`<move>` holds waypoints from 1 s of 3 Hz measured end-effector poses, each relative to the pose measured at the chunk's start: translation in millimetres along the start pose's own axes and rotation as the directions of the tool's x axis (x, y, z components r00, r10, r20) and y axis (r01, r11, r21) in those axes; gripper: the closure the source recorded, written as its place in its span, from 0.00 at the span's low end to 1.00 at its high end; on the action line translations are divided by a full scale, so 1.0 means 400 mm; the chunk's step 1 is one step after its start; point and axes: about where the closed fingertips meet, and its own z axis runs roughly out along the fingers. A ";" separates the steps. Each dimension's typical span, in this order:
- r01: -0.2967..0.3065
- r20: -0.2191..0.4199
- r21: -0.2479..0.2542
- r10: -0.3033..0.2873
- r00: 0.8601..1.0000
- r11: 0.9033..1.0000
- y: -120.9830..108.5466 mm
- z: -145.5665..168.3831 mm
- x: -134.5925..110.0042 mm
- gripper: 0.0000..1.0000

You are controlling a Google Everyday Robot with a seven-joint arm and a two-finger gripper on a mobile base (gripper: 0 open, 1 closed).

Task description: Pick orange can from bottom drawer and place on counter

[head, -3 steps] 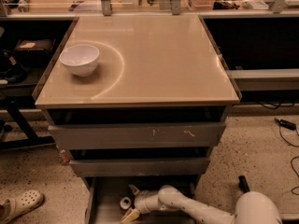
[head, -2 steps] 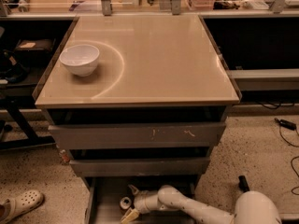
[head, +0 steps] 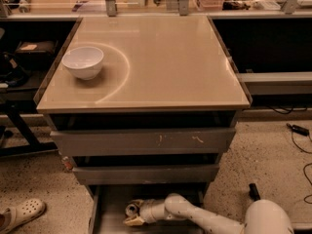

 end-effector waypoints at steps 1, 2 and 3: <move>0.000 0.000 0.000 0.000 1.000 1.000 0.000 0.000 0.000 0.65; -0.022 0.019 0.015 0.022 1.000 1.000 0.021 -0.016 -0.017 0.88; -0.053 0.034 0.090 0.050 0.998 0.995 0.032 -0.086 -0.052 1.00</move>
Offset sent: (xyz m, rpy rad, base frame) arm -0.0155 -0.0055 0.0265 0.0420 0.0169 -0.0743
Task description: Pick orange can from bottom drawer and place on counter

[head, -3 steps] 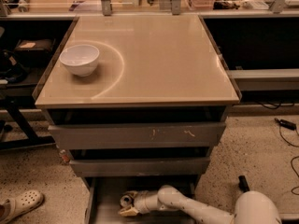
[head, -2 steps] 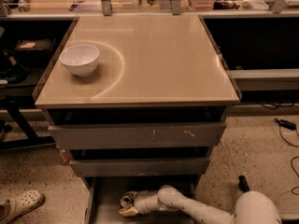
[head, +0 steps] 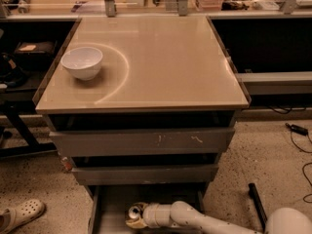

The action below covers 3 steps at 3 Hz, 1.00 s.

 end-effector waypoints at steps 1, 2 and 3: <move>-0.014 0.019 0.104 0.012 1.000 0.994 0.019 -0.096 -0.073 1.00; -0.017 0.027 0.170 0.013 1.000 0.985 0.054 -0.179 -0.157 1.00; 0.005 0.044 0.185 -0.013 0.999 0.983 0.095 -0.187 -0.190 1.00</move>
Offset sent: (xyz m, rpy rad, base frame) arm -0.0487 -0.0293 0.1659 -0.0138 -0.1329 -0.2498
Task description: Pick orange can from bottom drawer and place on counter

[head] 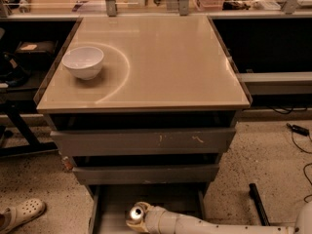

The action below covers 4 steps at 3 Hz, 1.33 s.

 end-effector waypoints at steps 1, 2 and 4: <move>-0.001 0.000 0.000 0.001 1.000 1.000 0.001 0.001 0.001 1.00; 0.010 -0.005 0.022 -0.010 1.000 1.000 -0.001 -0.014 -0.042 1.00; 0.049 -0.012 0.108 -0.048 0.999 0.993 0.030 -0.081 -0.228 1.00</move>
Offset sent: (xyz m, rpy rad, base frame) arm 0.0038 0.0106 0.0613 -0.0489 -0.0522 -0.0532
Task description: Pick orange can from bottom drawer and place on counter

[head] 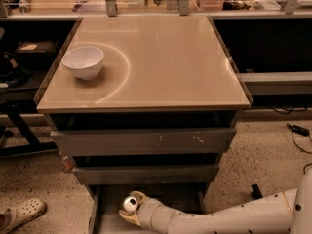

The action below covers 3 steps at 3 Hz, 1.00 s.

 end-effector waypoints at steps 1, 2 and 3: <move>-0.004 -0.004 0.019 0.004 1.000 1.000 -0.006 -0.013 -0.020 1.00; -0.005 -0.005 -0.002 0.005 1.000 1.000 -0.002 -0.021 -0.036 1.00; -0.026 -0.003 -0.001 0.026 1.000 1.000 -0.008 -0.070 -0.098 1.00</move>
Offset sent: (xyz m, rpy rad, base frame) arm 0.0003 -0.0022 0.0309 -0.0055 0.0095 0.0173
